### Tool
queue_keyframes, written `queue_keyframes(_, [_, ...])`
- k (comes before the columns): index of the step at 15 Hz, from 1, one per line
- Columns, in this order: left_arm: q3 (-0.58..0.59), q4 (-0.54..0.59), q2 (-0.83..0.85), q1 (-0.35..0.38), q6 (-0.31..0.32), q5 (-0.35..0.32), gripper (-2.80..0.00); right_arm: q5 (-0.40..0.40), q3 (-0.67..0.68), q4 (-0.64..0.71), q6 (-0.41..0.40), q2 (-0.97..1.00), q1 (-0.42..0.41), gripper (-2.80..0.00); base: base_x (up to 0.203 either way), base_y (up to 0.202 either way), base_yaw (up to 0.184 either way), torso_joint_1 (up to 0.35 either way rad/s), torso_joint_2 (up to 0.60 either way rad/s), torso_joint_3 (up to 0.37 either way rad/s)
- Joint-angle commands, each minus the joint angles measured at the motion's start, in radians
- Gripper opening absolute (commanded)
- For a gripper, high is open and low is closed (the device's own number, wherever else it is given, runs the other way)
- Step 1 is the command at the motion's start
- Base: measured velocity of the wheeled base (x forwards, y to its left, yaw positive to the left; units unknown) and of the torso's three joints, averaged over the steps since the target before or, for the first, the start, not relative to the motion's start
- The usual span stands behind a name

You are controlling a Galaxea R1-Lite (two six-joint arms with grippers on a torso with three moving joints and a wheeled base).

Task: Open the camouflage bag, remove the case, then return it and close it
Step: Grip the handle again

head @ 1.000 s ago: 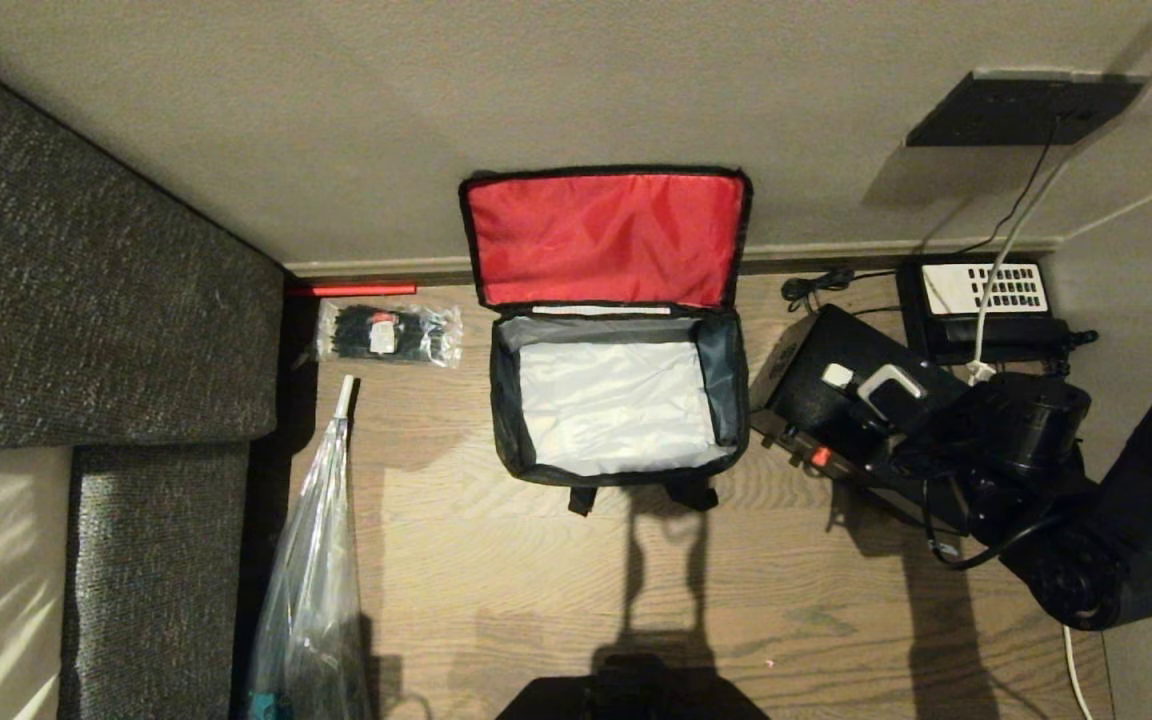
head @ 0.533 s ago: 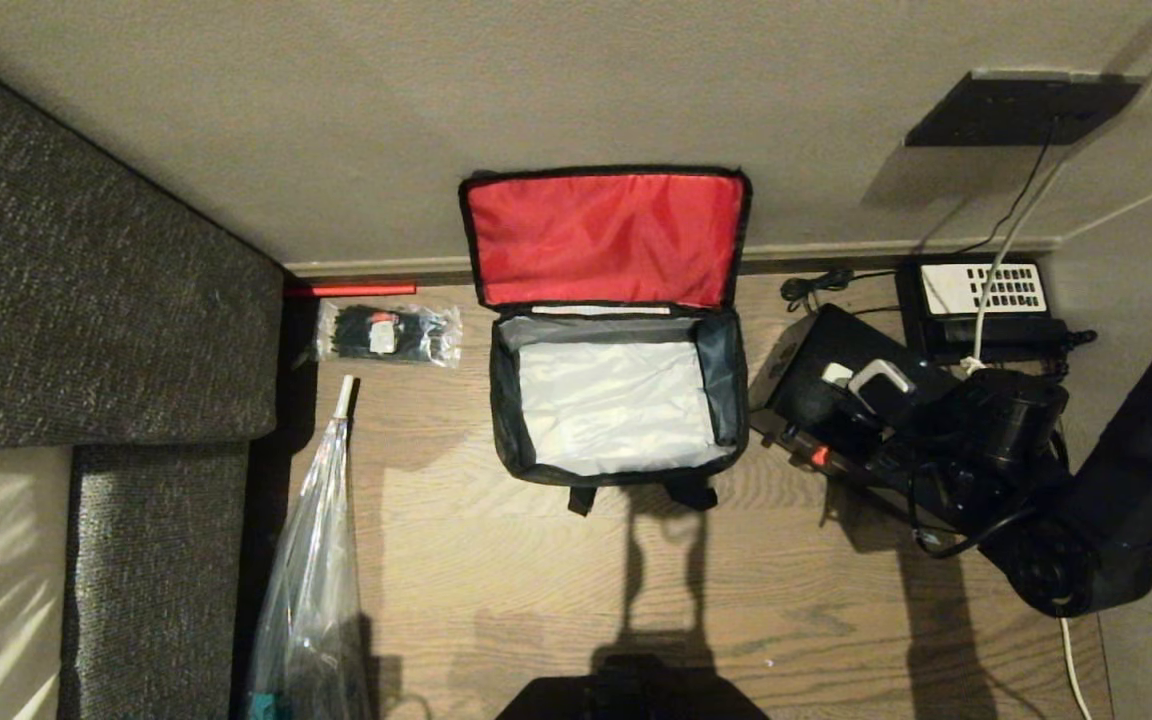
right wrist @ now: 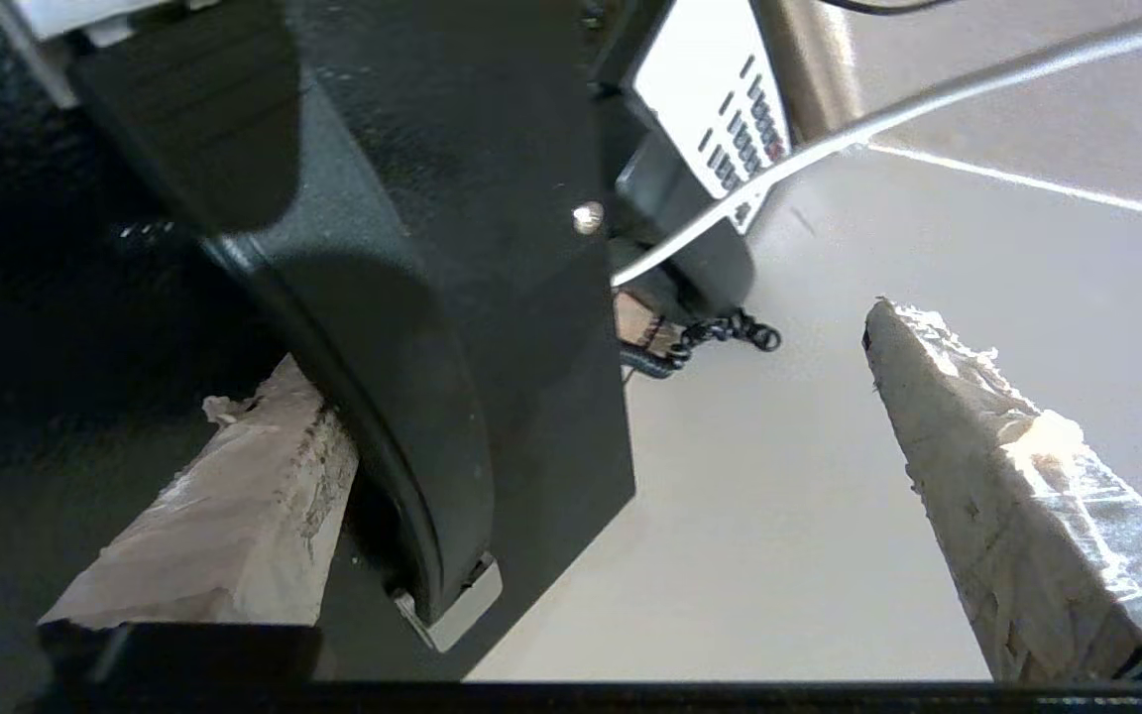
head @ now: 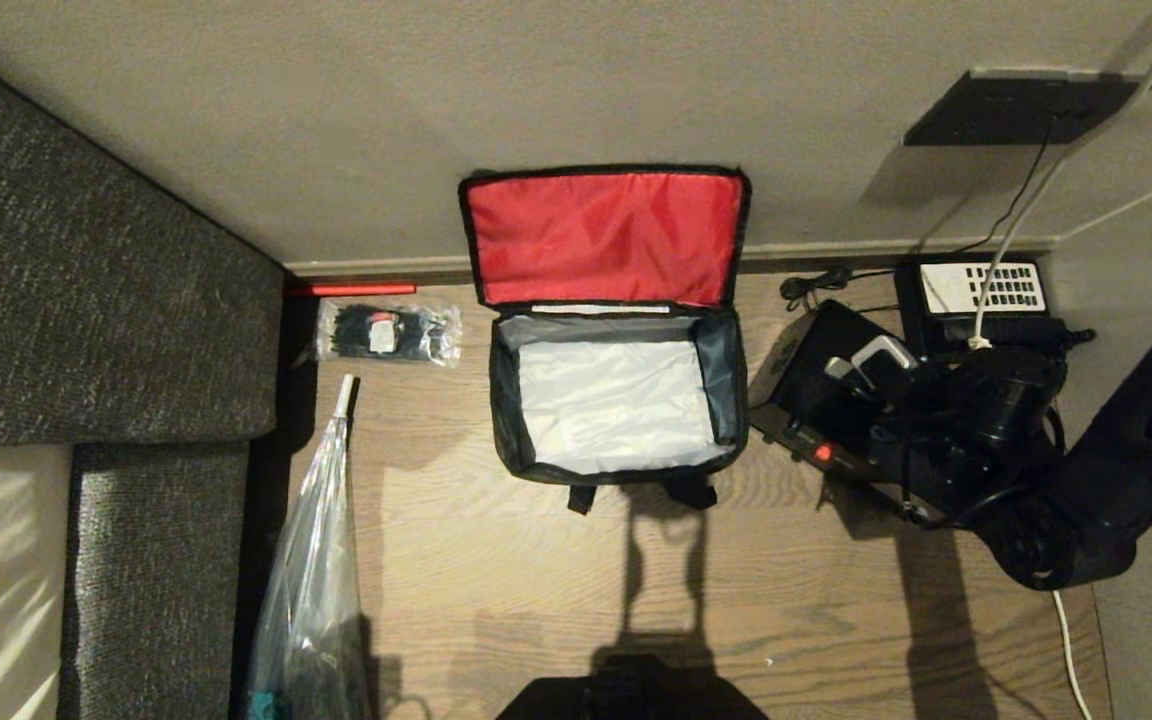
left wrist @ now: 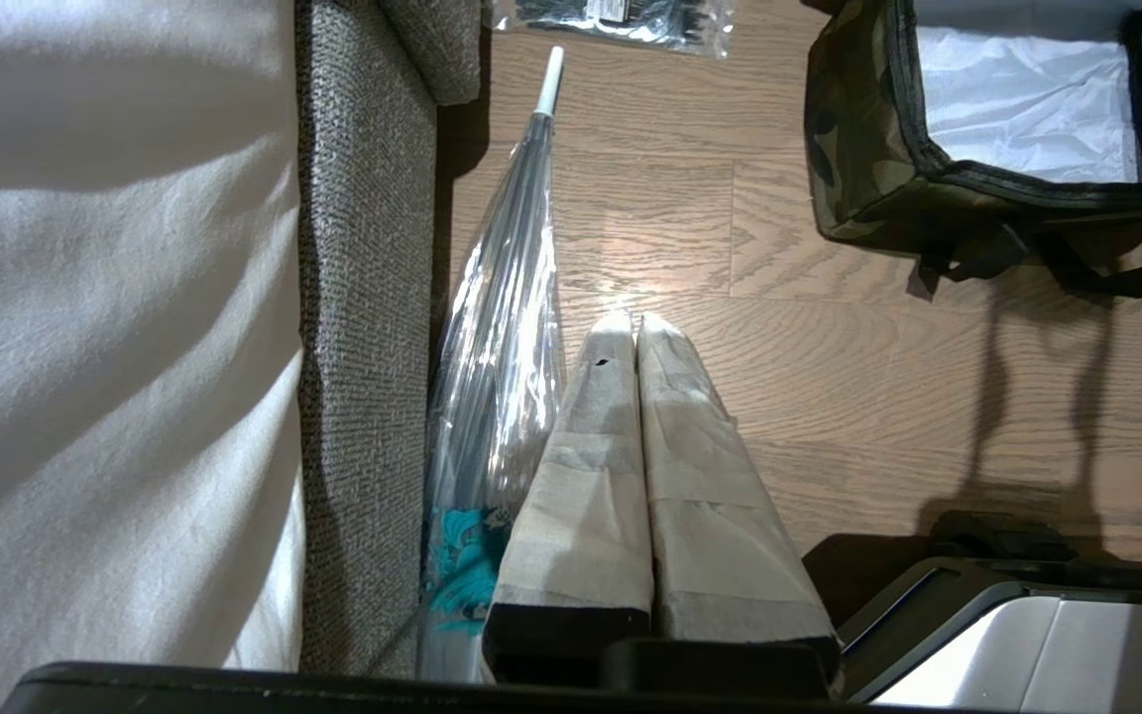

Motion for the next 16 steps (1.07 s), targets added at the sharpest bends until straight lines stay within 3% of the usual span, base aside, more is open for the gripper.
queue_keyframes(1, [0.003,0.000,-0.002,0.000,-0.001,0.000,-2.80,-0.012,-0.025,-0.010,0.003,-0.014,-0.003,0.00,0.000,0.000,0.000,0.000,0.00,0.000])
queue_keyframes(16, [0.003,0.000,-0.002,0.000,-0.001,0.000,-2.80,-0.047,-0.179,-0.009,-0.009,0.058,-0.060,0.00,0.000,0.000,0.000,0.000,0.00,0.000])
